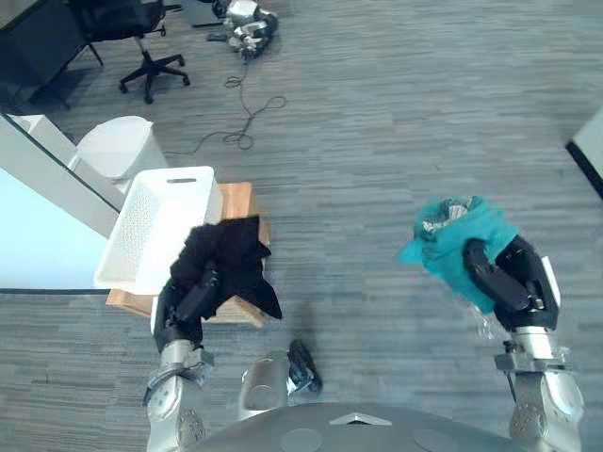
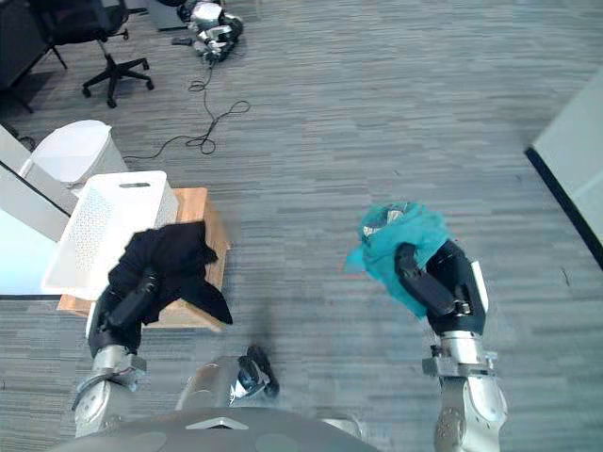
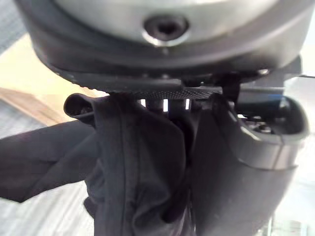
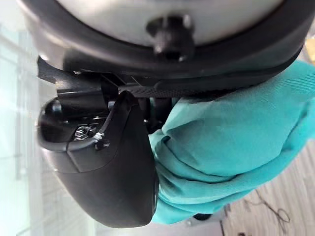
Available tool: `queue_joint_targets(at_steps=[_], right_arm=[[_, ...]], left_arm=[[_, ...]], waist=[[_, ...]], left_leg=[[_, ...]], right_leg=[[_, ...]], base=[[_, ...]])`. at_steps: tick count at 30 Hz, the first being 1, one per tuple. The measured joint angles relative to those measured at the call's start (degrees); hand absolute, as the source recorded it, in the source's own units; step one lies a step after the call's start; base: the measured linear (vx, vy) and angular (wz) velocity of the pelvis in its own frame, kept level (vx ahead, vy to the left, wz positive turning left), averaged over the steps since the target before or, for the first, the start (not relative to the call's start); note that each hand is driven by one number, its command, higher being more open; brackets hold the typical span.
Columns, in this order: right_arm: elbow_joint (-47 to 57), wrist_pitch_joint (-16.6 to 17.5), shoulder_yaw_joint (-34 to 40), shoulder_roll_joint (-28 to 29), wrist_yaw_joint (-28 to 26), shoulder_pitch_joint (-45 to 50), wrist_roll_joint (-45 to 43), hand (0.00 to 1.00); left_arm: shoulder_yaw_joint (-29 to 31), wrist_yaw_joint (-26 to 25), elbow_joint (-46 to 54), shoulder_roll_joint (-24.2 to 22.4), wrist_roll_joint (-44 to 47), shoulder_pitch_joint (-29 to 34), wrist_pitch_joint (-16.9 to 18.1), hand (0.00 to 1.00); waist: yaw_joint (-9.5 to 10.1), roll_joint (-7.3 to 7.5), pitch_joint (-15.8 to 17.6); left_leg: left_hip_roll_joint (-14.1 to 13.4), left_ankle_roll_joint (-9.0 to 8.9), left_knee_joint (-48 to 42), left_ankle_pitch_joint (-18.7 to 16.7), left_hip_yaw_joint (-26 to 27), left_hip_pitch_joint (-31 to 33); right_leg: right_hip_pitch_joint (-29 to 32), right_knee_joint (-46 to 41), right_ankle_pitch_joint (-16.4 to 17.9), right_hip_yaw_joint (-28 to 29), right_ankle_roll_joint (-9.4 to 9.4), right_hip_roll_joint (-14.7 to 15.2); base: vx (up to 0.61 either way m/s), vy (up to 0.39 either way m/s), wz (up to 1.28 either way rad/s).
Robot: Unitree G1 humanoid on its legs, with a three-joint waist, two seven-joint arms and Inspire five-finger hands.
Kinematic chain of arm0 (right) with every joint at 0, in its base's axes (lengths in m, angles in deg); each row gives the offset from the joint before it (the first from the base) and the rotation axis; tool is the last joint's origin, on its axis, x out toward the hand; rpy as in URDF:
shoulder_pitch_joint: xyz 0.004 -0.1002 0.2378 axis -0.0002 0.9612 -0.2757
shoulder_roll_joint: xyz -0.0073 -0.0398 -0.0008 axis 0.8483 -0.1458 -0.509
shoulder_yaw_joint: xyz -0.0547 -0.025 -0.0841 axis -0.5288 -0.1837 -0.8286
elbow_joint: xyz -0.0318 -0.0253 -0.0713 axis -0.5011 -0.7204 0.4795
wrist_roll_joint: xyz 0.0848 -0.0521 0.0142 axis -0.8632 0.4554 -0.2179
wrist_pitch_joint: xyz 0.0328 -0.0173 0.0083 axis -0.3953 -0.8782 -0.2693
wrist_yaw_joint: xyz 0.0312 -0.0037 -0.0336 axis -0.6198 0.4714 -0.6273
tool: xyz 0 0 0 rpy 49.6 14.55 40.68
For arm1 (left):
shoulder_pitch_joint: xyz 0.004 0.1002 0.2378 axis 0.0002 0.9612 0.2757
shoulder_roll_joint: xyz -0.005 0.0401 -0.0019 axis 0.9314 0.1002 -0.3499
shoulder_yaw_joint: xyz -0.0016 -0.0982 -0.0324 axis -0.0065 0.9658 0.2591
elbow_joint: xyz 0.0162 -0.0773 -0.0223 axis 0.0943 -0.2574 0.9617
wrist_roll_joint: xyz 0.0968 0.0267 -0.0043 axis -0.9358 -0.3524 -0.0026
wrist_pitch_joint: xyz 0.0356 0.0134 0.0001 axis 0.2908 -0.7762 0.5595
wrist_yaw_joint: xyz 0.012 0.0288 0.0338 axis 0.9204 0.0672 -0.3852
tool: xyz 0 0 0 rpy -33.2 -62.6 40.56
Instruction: Tidy up the quilt and then pick up the clothes from the bed and put them into the laundry hamper
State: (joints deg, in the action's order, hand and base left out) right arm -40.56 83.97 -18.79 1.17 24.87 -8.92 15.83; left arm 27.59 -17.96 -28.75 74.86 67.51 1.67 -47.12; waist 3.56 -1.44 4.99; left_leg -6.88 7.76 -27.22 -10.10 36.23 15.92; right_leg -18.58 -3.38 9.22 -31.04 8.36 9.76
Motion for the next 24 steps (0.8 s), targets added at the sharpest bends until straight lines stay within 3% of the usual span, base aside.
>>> queue_joint_targets(at_steps=[1,2,3,4,5,6,7,9,11,12,13,14,15,16,17,19,20,22,23,24], right_arm=[[-2.25,-1.59,-1.81,0.34,0.12,-0.37,0.06,0.00],[-3.63,-2.83,-2.82,0.50,0.29,-1.20,0.14,0.00],[-5.48,-5.22,-5.25,0.97,0.39,-2.81,0.82,0.00],[-6.52,-6.56,-7.54,2.02,0.37,-3.71,3.51,0.00],[-6.65,-6.84,-8.43,2.49,0.31,-3.75,4.75,0.00],[-6.72,-7.20,-10.13,3.20,0.10,-3.52,6.18,0.00],[-6.70,-7.12,-11.48,3.50,-0.03,-2.88,6.85,0.00],[-6.65,-6.71,-13.04,3.58,-0.49,-1.70,6.85,0.00],[-6.63,-5.97,-14.10,3.57,-0.60,-0.96,6.82,0.00],[-6.25,-5.81,-14.64,3.55,-0.35,-0.94,6.82,0.00],[-5.37,-4.96,-15.88,3.61,0.36,-0.93,6.75,0.00],[-4.16,-4.19,-17.21,3.88,0.95,-0.87,6.68,0.00],[-2.73,-3.52,-19.16,4.85,1.54,-0.81,6.70,0.00],[-2.50,-3.23,-20.27,4.16,2.07,-2.11,6.76,0.00],[-1.04,-3.08,-20.76,3.10,2.11,-3.63,6.73,0.00],[-0.59,-2.06,-20.77,2.29,2.19,-6.75,6.74,0.00],[-0.24,-2.00,-20.81,2.41,2.75,-7.88,6.75,0.00],[2.12,-2.04,-22.38,2.38,4.19,-8.10,6.85,0.00],[3.35,-2.05,-22.71,2.41,4.31,-8.11,6.85,0.00],[6.11,-2.03,-22.97,2.40,4.19,-8.35,6.87,0.00]], left_arm=[[-0.03,1.09,-0.86,-0.43,-0.08,-0.44,-0.01,0.00],[-0.01,1.46,-1.43,-0.37,-0.09,-0.62,-0.02,0.00],[0.04,1.53,-1.96,-0.05,-0.08,-0.74,-0.14,0.00],[0.04,1.39,-2.21,0.51,-0.07,-0.73,-0.31,0.00],[0.00,1.25,-2.37,0.66,-0.07,-0.59,-0.38,0.00],[-0.25,0.56,-2.67,0.66,-0.06,-0.11,-0.58,0.00],[-0.66,-0.06,-2.65,0.83,-0.01,0.82,-0.80,0.00],[-0.94,-0.55,-1.78,1.78,0.04,1.00,-0.80,0.00],[-1.59,-0.37,-0.36,3.60,0.68,-0.15,-1.03,0.00],[-1.99,-0.31,0.97,4.33,1.67,-0.43,-1.26,0.00],[-2.10,-0.09,3.58,5.27,1.90,0.03,-1.31,0.00],[-1.94,0.21,6.17,6.52,2.05,1.05,-1.32,0.00],[-1.04,0.65,9.32,8.46,2.36,2.97,-1.27,0.00],[-0.53,1.21,8.59,6.70,4.16,3.90,-1.37,0.00],[-1.03,1.41,8.81,4.32,5.84,5.36,-1.39,0.00],[-1.55,1.03,9.23,1.17,6.46,6.53,-1.42,0.00],[-1.68,0.98,9.31,-0.31,6.43,6.32,-1.57,0.00],[-1.65,1.27,10.68,-0.68,6.12,6.28,-1.85,0.00],[-1.65,1.40,11.43,-0.67,6.10,6.28,-2.07,0.00],[-1.51,1.78,13.44,-0.67,6.09,6.25,-2.89,0.00]], waist=[[-0.45,-0.29,-0.32],[-0.58,-0.38,-0.54],[-0.72,0.71,-0.22],[-1.30,1.94,0.03],[-1.54,2.27,0.24],[-2.18,2.05,0.64],[-2.83,0.92,1.26],[-3.91,-0.32,1.73],[-4.39,-0.15,1.68],[-4.53,-0.15,1.71],[-4.49,0.45,1.40],[-4.22,2.36,0.81],[-3.58,5.20,0.72],[-1.98,2.92,0.19],[-1.13,-0.26,-1.00],[-0.57,-1.31,-0.17],[-0.85,-1.66,0.63],[0.01,-1.00,0.91],[0.82,-0.99,0.52],[1.45,-1.36,-0.11]], left_leg=[[-0.69,2.37,-0.92,-2.60,-0.23,-0.95],[-0.14,2.23,-0.38,-3.01,-0.90,-1.69],[1.48,1.66,2.12,-3.54,-2.43,-3.87],[2.99,0.95,4.35,-3.95,-5.27,-6.07],[3.61,0.61,5.32,-4.14,-6.66,-7.54],[4.42,-0.19,7.64,-4.39,-9.77,-11.55],[4.41,-0.43,9.86,-4.34,-13.45,-15.75],[3.99,-0.64,11.96,-4.22,-20.39,-19.60],[2.87,-1.07,12.32,-4.43,-26.81,-20.90],[1.70,-3.20,12.25,-4.95,-29.63,-21.36],[0.37,-6.43,11.72,-6.63,-33.38,-21.44],[0.32,-10.11,11.03,-8.64,-35.84,-21.68],[0.82,-13.01,10.31,-10.57,-37.56,-22.68],[-3.52,-14.81,9.79,-12.28,-39.47,-24.66],[-6.64,-14.87,9.76,-11.23,-38.79,-24.34],[-8.02,-14.09,8.69,-6.54,-34.90,-23.95],[-9.56,-12.46,4.36,-3.77,-31.38,-21.92],[-11.63,-12.26,-3.22,-2.48,-26.45,-17.15],[-11.04,-12.65,-3.48,-2.95,-25.10,-16.08],[-8.95,-11.50,-0.38,-2.08,-21.80,-14.18]], right_leg=[[1.27,-7.00,0.02,1.23,0.02,0.78],[2.92,-12.38,0.02,2.16,0.02,1.88],[8.59,-26.09,-2.27,5.06,1.86,4.89],[15.41,-41.72,-4.26,10.99,3.25,5.98],[18.09,-47.33,-3.22,12.92,2.59,5.83],[21.73,-53.59,-0.16,14.92,0.03,4.96],[24.55,-54.07,2.49,15.93,-2.43,3.50],[29.68,-47.99,4.97,17.29,-6.45,1.90],[33.51,-35.32,4.90,21.63,-7.09,0.89],[34.17,-27.04,3.89,24.50,-6.33,0.00],[33.95,-15.41,-0.85,30.22,-6.31,-0.48],[33.75,-9.79,-6.84,34.23,-6.81,-0.28],[33.77,-8.48,-13.80,37.20,-6.52,0.86],[33.46,-13.78,-10.28,35.46,0.45,-1.87],[33.19,-15.61,-7.76,32.43,-0.81,-3.58],[31.00,-16.63,-5.04,28.80,-2.10,-2.79],[26.69,-13.88,-4.67,25.47,-2.56,-2.35],[21.17,-8.46,-5.39,20.54,-3.56,-1.97],[20.33,-7.09,-5.82,19.21,-3.72,-1.75],[19.45,-5.22,-6.62,16.96,-3.02,-1.39]], base=[[0.65,-0.016,0.82],[0.65,0.055,0.74],[0.59,0.038,0.83],[0.57,-0.009,0.94],[0.55,-0.116,1.19],[0.54,-0.213,1.31],[0.53,-0.245,1.38],[0.47,-0.333,1.80],[0.38,-0.380,1.97],[0.38,-0.535,1.88],[0.46,-0.680,1.97],[0.46,-0.714,1.72],[0.39,-0.659,1.12],[0.36,-0.589,0.91],[0.32,-0.532,0.65],[0.26,-0.453,1.00],[0.22,-0.416,1.31],[0.18,-0.302,1.11],[0.17,-0.223,0.91],[0.19,-0.087,0.98]])
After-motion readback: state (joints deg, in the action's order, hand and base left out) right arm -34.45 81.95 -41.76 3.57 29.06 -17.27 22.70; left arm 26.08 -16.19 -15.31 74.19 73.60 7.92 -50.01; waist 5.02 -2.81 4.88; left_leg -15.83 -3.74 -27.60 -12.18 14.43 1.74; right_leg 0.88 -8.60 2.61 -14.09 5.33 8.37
